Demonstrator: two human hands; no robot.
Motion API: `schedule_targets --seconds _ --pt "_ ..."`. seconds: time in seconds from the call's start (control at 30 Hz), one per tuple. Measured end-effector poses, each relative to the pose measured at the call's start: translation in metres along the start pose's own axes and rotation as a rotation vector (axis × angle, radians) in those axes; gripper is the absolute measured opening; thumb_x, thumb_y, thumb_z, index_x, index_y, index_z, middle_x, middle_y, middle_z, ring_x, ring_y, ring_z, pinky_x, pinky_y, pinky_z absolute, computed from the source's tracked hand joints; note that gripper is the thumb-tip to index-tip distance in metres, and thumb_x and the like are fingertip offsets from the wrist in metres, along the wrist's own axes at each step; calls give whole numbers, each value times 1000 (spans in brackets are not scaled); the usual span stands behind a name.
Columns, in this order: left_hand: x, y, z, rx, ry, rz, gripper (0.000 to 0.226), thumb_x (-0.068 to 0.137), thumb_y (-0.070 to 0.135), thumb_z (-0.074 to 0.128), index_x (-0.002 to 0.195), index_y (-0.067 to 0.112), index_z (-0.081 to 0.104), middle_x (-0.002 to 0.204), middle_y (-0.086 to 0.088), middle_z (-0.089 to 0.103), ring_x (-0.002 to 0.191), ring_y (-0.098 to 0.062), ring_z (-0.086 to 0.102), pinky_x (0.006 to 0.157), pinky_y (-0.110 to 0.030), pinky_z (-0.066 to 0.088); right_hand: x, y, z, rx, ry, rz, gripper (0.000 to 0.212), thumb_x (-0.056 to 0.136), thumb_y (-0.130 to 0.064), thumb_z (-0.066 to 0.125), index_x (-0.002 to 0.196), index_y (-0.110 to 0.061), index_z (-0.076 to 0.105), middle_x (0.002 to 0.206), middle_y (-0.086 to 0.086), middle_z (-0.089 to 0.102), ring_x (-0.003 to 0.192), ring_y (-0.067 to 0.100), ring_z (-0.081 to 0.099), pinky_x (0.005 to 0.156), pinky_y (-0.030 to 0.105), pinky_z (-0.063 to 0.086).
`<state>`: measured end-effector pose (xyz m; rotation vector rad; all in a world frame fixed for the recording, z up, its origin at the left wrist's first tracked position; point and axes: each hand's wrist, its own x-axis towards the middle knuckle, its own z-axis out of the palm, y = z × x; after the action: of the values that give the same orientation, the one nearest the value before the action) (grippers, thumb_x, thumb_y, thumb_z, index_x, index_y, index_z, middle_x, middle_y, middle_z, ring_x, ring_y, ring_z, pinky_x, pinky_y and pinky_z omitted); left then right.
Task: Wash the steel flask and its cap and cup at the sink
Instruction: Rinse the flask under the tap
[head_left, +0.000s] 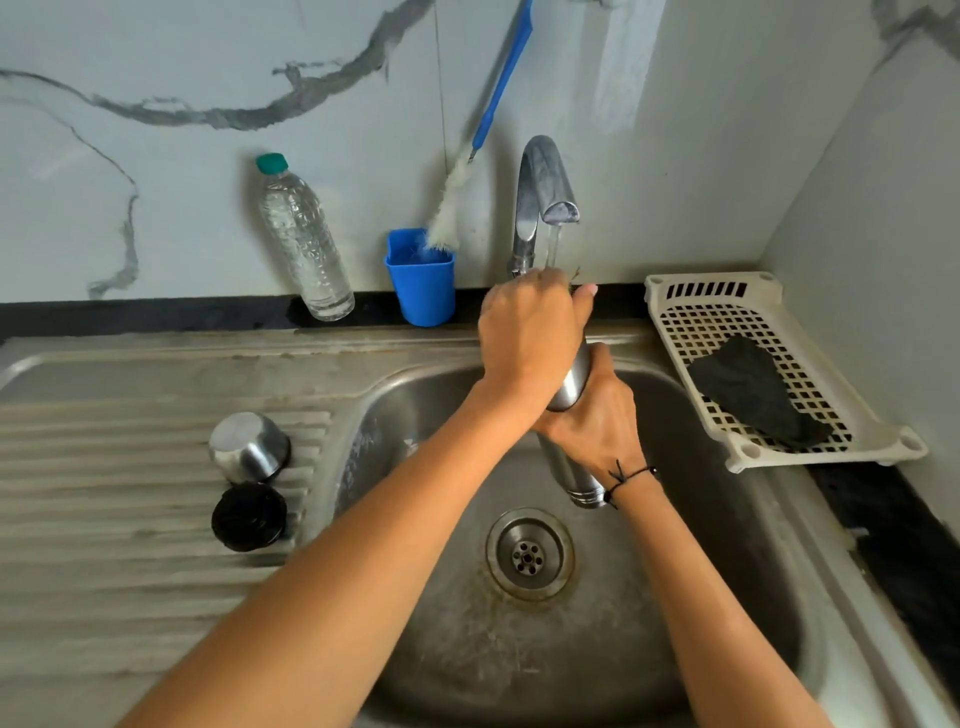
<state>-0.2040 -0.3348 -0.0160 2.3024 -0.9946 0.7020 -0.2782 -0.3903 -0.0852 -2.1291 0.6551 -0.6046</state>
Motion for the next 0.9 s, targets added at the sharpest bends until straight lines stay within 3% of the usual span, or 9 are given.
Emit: schedule_targets --seconds 0.13,0.23,0.3,0.47,0.6,0.67,0.73,0.8,0.9 --pt "-21 -4 17 74 68 83 34 75 23 77 94 -2 64 86 -17 66 78 -30 65 72 -35 55 1 -1 -4 7 10 11 60 64 -38 74 104 -8 41 80 -2 58 65 18 55 56 24 40" --pt "-17 -1 6 40 46 110 26 80 23 74 88 0 66 76 -15 67 68 -28 65 61 -31 51 -7 -1 -5 9 24 10 70 57 -41 78 107 -8 43 89 5 64 72 21 61 60 30 50" --pt "-5 4 -10 -45 -113 27 26 92 26 57 90 2 65 81 -14 67 73 -30 64 61 -31 47 -13 -2 -4 -10 50 -18 73 56 -37 84 110 -7 45 93 6 65 78 24 63 67 35 53" --pt "38 9 -28 -226 -783 -175 24 96 28 30 89 15 48 107 -12 55 96 -27 50 81 -36 39 -22 -8 -7 -47 104 -45 73 59 -29 84 116 -7 44 94 -2 55 80 19 58 69 31 49" --pt "48 12 -30 -361 -940 -261 32 100 31 26 88 13 50 101 -11 51 99 -27 47 87 -35 37 -25 -9 -11 -46 99 -45 71 60 -29 84 114 -9 43 94 -2 55 78 18 56 67 28 47" --pt "47 15 -28 -403 -997 -312 46 102 42 24 119 13 54 129 -13 50 122 -28 43 99 -35 33 -28 -7 -9 -28 86 -20 66 59 -29 83 107 -14 41 92 0 58 77 20 59 66 29 50" --pt "46 16 -25 -427 -1067 -329 60 101 52 18 149 17 29 156 -8 24 143 -25 21 112 -37 19 -31 -4 -7 -31 77 -11 64 59 -29 83 102 -17 37 91 0 59 77 22 60 65 31 51" --pt "47 12 -21 -427 -1102 -330 65 99 58 13 152 20 15 160 -5 9 147 -23 8 116 -40 10 -31 -2 -6 -39 62 -16 65 58 -30 84 101 -19 36 90 0 58 77 23 60 66 32 52" --pt "50 4 -18 -384 -1063 -369 73 93 67 12 152 25 16 159 -12 11 145 -31 15 116 -49 17 -29 -2 -6 -43 54 -46 69 54 -41 79 103 -19 37 93 -2 57 79 21 60 65 31 51"
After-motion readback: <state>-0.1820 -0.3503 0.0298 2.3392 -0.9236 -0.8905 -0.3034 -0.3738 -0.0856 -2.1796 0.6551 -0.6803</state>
